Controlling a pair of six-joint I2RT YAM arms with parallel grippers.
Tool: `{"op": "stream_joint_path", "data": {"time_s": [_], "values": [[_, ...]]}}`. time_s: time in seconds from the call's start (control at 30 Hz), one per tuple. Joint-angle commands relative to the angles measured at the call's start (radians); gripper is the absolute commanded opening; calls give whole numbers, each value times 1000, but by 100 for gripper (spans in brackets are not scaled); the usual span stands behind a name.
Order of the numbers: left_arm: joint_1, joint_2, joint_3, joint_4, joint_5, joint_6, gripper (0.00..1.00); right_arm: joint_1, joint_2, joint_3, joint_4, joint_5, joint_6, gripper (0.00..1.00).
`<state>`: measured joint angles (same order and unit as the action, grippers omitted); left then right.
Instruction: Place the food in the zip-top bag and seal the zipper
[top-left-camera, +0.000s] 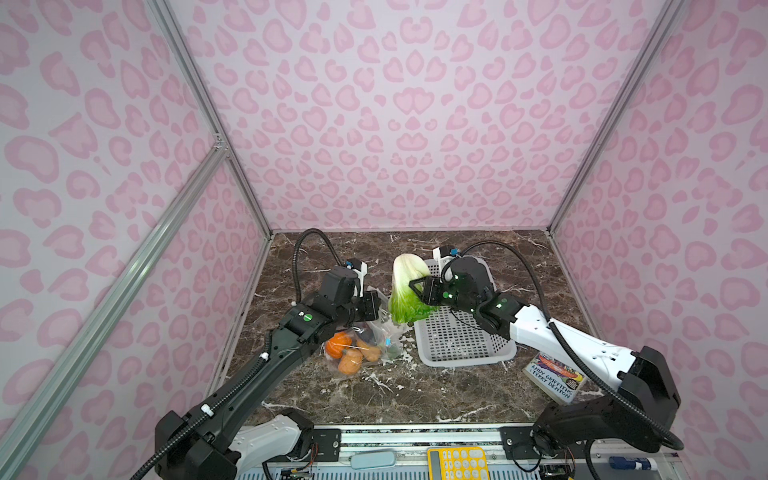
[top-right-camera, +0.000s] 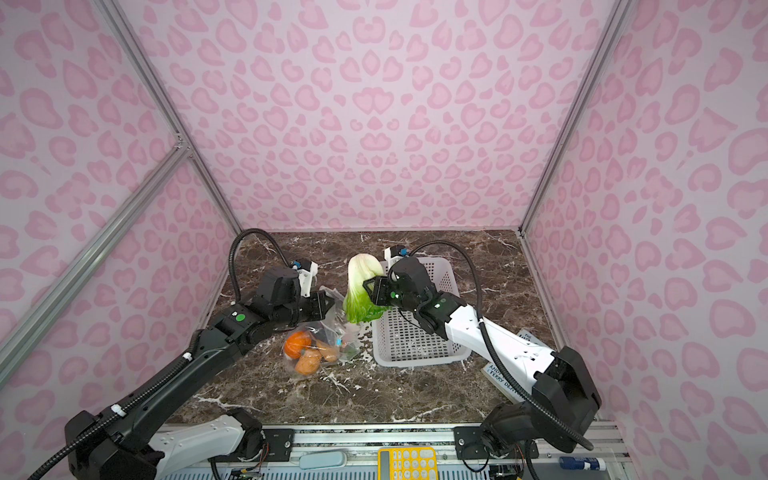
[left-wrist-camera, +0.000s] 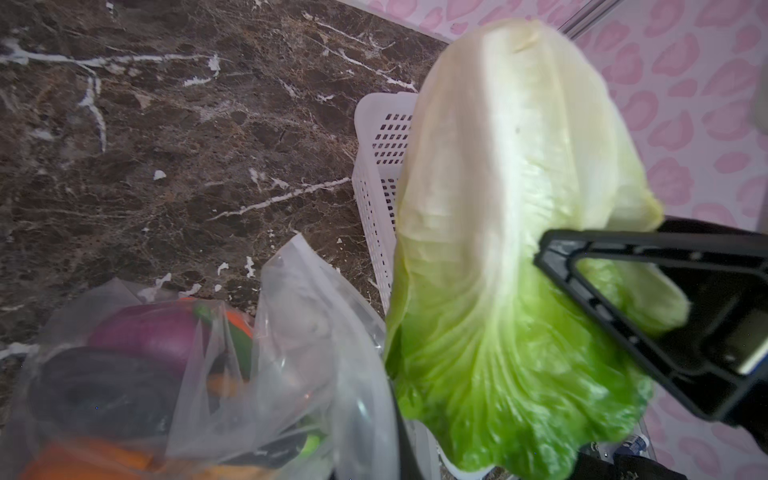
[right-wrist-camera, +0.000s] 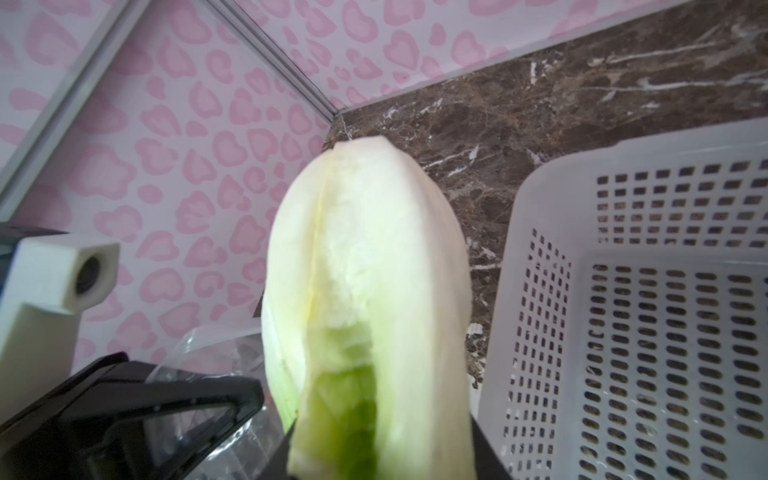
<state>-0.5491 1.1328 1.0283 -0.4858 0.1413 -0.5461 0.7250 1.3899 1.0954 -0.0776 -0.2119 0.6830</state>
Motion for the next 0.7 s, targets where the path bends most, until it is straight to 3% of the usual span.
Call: {"op": "stream_joint_path", "data": {"time_s": [0.0, 0.27, 0.47, 0.67], "values": [[5, 2, 66, -48, 17, 145, 3, -2, -41, 31, -52, -23, -86, 35], [5, 25, 158, -95, 159, 284, 3, -2, -108, 96, -183, -26, -195, 33], [5, 15, 128, -81, 108, 259, 3, 3, -137, 75, -230, -71, -171, 31], [5, 7, 109, -69, 48, 225, 3, 17, -172, 86, -341, -206, -127, 31]]}}
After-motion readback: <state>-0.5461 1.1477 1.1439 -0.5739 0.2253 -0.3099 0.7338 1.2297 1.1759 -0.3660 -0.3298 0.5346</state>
